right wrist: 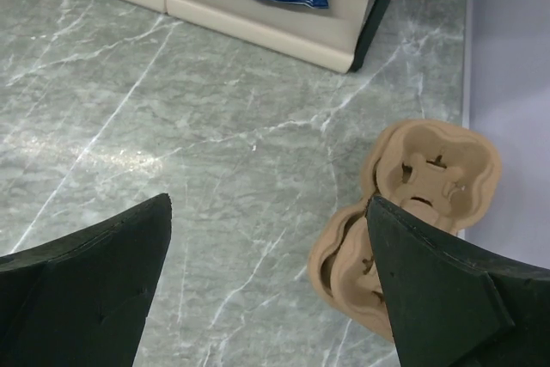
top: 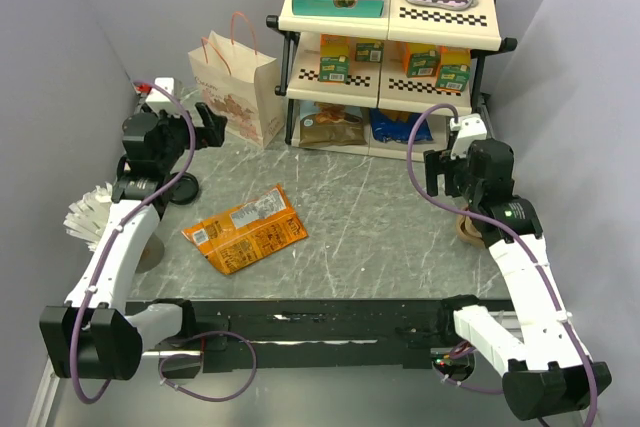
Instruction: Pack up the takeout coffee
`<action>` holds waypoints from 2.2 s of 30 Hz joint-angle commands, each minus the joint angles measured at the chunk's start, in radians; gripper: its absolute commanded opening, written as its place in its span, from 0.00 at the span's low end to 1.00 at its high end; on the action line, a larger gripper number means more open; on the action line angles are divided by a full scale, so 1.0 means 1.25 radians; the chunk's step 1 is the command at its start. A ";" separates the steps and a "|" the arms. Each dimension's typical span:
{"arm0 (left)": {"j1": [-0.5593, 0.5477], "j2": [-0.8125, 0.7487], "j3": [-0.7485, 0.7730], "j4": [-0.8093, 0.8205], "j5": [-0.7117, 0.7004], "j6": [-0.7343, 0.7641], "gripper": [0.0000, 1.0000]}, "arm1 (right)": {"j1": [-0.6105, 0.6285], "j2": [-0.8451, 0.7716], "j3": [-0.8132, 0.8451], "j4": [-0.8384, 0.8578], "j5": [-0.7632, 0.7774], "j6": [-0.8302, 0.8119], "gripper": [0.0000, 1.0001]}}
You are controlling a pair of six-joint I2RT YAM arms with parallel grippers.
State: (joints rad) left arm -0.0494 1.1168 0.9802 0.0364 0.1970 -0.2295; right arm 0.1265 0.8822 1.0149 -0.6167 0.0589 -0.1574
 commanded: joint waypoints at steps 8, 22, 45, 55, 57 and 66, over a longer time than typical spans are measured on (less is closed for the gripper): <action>-0.011 -0.039 0.112 -0.129 0.246 0.121 0.99 | 0.002 -0.017 0.057 -0.055 -0.307 -0.212 1.00; -0.013 -0.022 0.393 -0.532 0.154 0.359 0.94 | 0.099 0.035 0.096 -0.066 -0.413 -0.221 0.96; 0.100 0.438 0.681 -0.953 -0.200 0.351 0.65 | 0.204 0.047 0.045 -0.061 -0.471 -0.145 0.95; 0.154 0.585 0.746 -1.008 -0.246 0.332 0.50 | 0.203 0.007 0.004 -0.043 -0.461 -0.129 0.96; 0.168 0.588 0.741 -1.008 -0.247 0.331 0.51 | 0.203 0.001 -0.004 -0.039 -0.461 -0.128 0.96; 0.217 0.623 0.716 -1.016 -0.235 0.348 0.42 | 0.203 0.012 -0.015 -0.022 -0.474 -0.111 0.97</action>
State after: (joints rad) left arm 0.2035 1.8790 1.8851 -1.2026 -0.0868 0.2047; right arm 0.3756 0.9043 1.0058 -0.6914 -0.5137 -0.3214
